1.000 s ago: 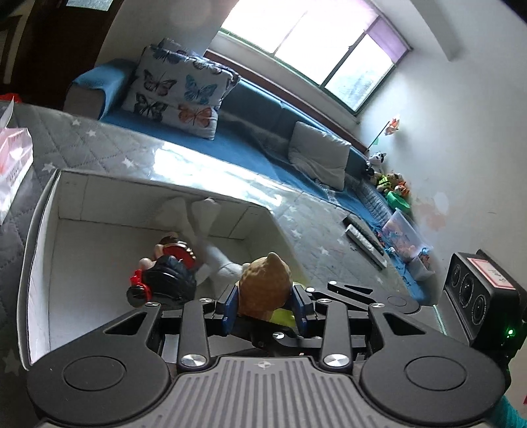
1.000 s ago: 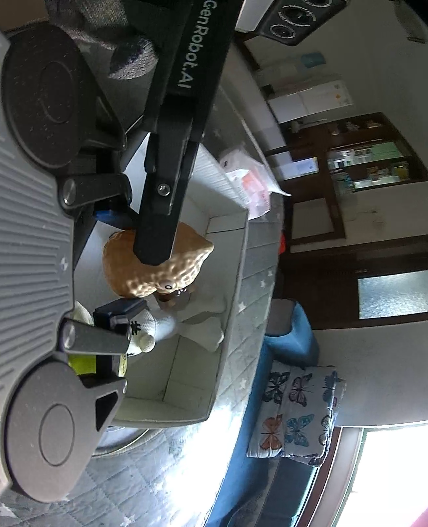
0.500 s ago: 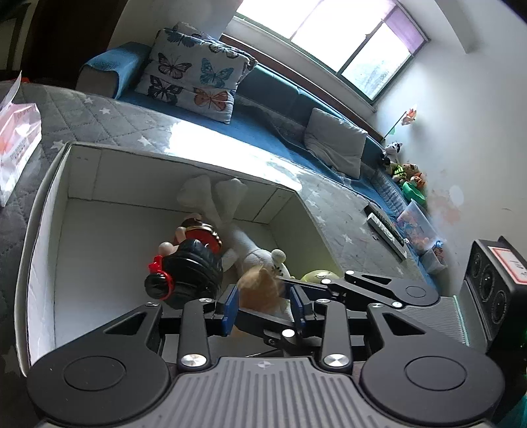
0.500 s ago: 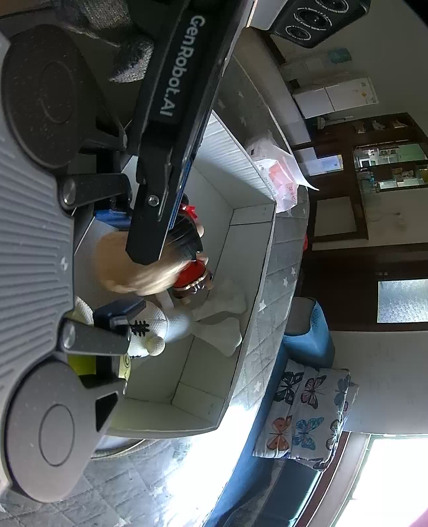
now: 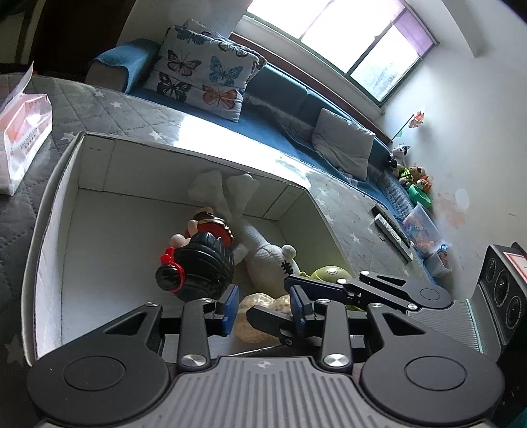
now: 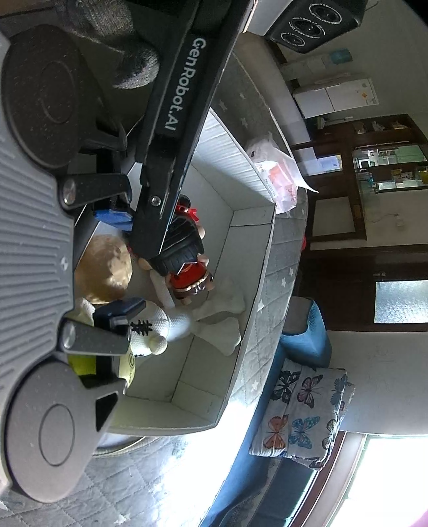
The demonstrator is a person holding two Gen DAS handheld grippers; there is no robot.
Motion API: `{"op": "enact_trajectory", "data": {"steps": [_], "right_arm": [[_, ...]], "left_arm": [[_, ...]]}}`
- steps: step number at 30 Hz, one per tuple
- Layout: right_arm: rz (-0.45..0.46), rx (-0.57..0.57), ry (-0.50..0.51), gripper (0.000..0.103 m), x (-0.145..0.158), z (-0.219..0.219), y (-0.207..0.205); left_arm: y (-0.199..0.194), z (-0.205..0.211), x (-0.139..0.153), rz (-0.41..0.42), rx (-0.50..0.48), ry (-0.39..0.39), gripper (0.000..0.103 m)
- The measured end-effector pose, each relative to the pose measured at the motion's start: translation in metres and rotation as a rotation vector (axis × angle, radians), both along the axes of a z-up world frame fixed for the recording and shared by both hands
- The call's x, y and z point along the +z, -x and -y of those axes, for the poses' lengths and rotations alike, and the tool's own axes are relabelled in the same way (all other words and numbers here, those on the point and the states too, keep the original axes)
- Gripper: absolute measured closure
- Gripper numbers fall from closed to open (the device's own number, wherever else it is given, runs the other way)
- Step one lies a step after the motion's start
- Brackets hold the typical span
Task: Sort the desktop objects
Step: 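Carry the orange peanut into the box and open the left gripper, then move the left gripper back down to the red round figure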
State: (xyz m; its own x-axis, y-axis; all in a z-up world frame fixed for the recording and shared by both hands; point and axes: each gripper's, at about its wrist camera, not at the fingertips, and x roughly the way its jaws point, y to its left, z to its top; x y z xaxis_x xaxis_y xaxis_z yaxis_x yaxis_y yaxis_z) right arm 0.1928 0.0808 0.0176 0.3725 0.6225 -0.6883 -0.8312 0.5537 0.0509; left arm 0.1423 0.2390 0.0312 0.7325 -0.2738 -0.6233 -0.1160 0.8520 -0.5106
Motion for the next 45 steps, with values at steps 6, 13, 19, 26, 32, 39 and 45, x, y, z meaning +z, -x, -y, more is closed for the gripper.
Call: {"op": "enact_trajectory", "data": {"steps": [6,13,19,26,32,39,45], "right_arm": [[0.003,-0.007,-0.027,0.056,0.005,0.008,0.005],[0.037,-0.021,-0.063,0.052,0.015,0.026,0.019],[0.067,-0.045,-0.103,0.044,0.024,0.046,0.035],[0.100,-0.081,-0.145,0.035,0.030,0.078,0.055],[0.122,-0.115,-0.155,0.023,0.026,0.106,0.071],[0.110,-0.160,-0.147,0.019,0.008,0.131,0.085],[0.065,-0.203,-0.141,0.019,-0.011,0.144,0.081]], "left_arm": [[0.007,0.002,0.005,0.012,0.010,-0.009,0.066],[0.020,0.009,0.013,0.038,0.013,-0.026,0.066],[0.035,0.022,0.025,0.065,0.011,-0.060,0.066],[0.054,0.037,0.029,0.074,0.011,-0.096,0.066],[0.068,0.057,0.026,0.080,-0.008,-0.111,0.066],[0.075,0.080,0.010,0.057,-0.046,-0.101,0.066],[0.072,0.093,0.000,0.043,-0.066,-0.072,0.066]]}}
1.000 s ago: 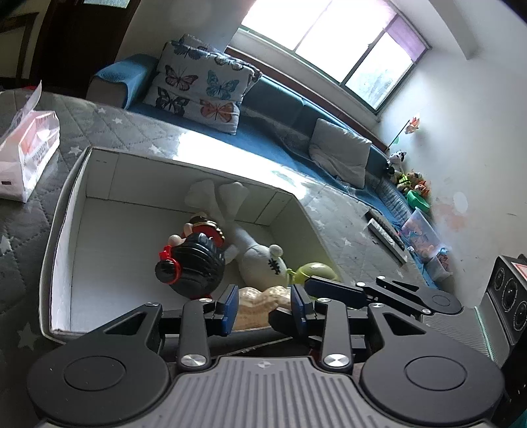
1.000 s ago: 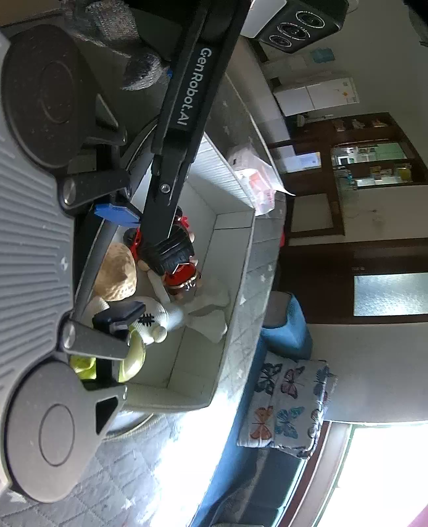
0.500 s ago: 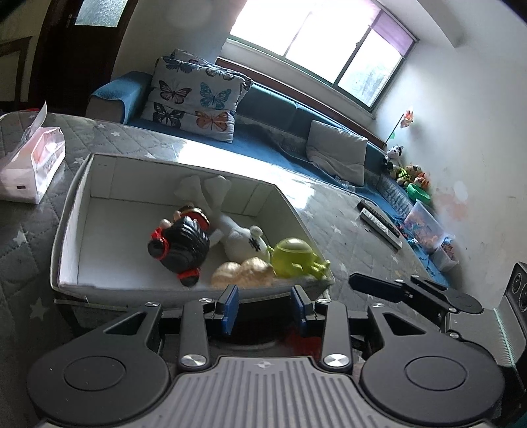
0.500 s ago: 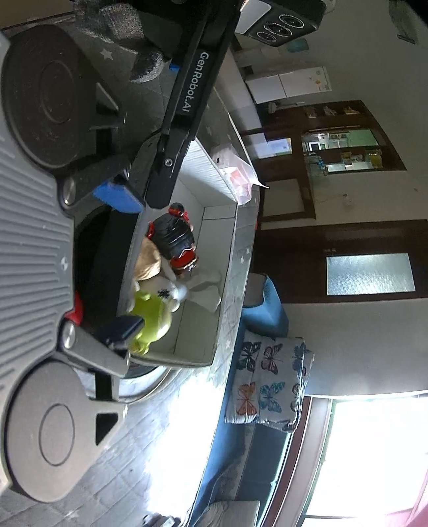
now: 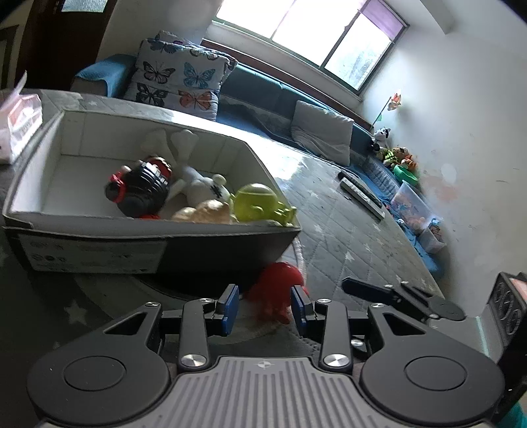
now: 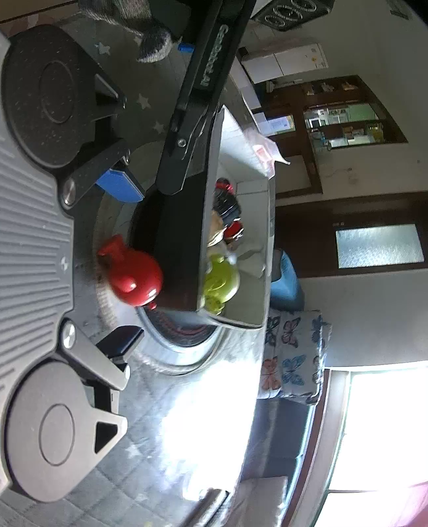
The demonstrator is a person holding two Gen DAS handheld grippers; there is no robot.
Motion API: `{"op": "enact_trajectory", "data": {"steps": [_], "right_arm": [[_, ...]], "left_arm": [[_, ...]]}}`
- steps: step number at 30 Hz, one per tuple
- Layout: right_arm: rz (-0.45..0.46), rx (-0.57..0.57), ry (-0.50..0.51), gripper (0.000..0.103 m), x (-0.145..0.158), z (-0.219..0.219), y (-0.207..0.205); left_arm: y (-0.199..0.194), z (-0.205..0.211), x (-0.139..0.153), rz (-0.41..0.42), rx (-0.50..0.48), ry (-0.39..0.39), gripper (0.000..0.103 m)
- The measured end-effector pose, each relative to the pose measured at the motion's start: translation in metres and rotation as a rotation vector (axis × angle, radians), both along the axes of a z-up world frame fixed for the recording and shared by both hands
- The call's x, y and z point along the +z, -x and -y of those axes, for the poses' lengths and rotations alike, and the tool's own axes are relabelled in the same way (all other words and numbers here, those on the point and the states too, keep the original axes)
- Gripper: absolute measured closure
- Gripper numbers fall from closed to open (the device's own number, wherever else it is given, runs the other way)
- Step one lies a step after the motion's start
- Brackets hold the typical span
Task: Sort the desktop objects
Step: 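Move the left gripper back down to the red round figure, then grasp the red round figure with the left gripper and lift it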
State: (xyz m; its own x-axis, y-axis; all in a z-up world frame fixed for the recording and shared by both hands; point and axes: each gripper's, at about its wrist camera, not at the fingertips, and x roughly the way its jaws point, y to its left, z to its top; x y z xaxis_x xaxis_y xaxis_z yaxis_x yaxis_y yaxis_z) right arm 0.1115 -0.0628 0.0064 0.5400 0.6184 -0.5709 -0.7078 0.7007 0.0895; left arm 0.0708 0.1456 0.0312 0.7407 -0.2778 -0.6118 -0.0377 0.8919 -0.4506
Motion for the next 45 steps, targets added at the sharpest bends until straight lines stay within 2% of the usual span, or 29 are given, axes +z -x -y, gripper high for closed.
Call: {"op": "enact_trajectory", "data": {"steps": [17,37,45], "right_arm": [[-0.078,-0.010,-0.028,0.020,-0.028,-0.006,-0.015],[-0.108,-0.018,-0.030,0.042,-0.038,-0.016,-0.025],[-0.101,-0.022,-0.023,0.043,-0.036,-0.015,-0.020]], "left_arm": [[-0.032,0.019,-0.014,-0.019,-0.031,0.030,0.066],[-0.052,0.020,-0.033,-0.057,-0.051,0.047,0.066],[-0.048,0.017,-0.034,-0.059,-0.059,0.069,0.067]]}}
